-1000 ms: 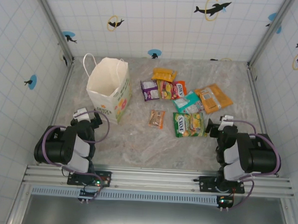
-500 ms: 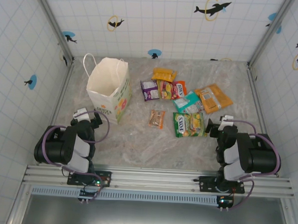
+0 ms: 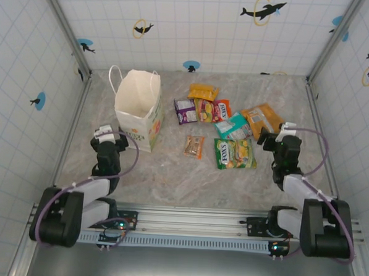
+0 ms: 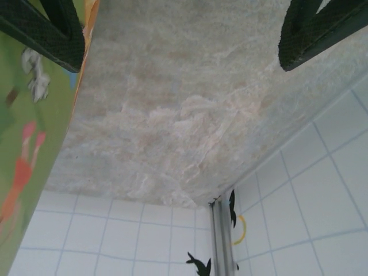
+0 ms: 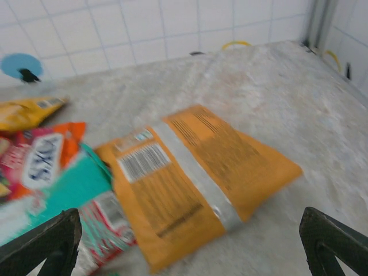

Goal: Place the snacks into the paper bag

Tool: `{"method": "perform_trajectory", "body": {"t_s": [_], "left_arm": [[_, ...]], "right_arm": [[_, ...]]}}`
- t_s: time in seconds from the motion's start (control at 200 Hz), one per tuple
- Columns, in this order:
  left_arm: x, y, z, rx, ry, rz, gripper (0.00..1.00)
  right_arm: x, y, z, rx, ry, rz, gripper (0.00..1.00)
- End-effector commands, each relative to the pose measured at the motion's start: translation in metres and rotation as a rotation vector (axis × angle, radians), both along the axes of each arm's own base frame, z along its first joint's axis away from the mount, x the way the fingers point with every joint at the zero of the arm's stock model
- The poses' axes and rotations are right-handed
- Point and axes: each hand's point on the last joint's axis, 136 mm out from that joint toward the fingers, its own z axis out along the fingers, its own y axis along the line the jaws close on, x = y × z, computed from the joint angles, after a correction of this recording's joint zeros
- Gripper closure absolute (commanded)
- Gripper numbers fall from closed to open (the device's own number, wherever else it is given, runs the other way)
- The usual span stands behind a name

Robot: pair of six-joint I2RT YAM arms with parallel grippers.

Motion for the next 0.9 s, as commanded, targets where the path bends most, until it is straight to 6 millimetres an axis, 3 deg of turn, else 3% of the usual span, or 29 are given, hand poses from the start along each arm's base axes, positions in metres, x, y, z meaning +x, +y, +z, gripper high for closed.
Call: {"method": "perform_trajectory", "body": {"t_s": [0.0,0.235,0.495,0.66,0.896], "left_arm": [[-0.008,0.002,-0.002,-0.046,0.147,0.039,0.15],[-0.015,-0.019,0.075,-0.179,0.196,-0.054,0.32],[-0.021,-0.052,0.165,-0.24,0.272,-0.235,0.36],[-0.014,-0.069,0.171,-0.272,0.448,-0.292,0.38],[0.013,-0.071,0.18,-0.297,0.5,-0.29,0.37]], "right_arm": [[-0.003,0.033,0.005,0.075,0.111,0.094,0.0],[0.0,0.126,0.043,0.117,0.138,0.332,0.0],[-0.025,0.248,0.063,0.18,0.2,0.659,0.0],[-0.044,0.298,0.069,0.171,0.206,0.787,0.0],[-0.055,0.328,0.067,0.228,0.238,0.887,0.0]]}}
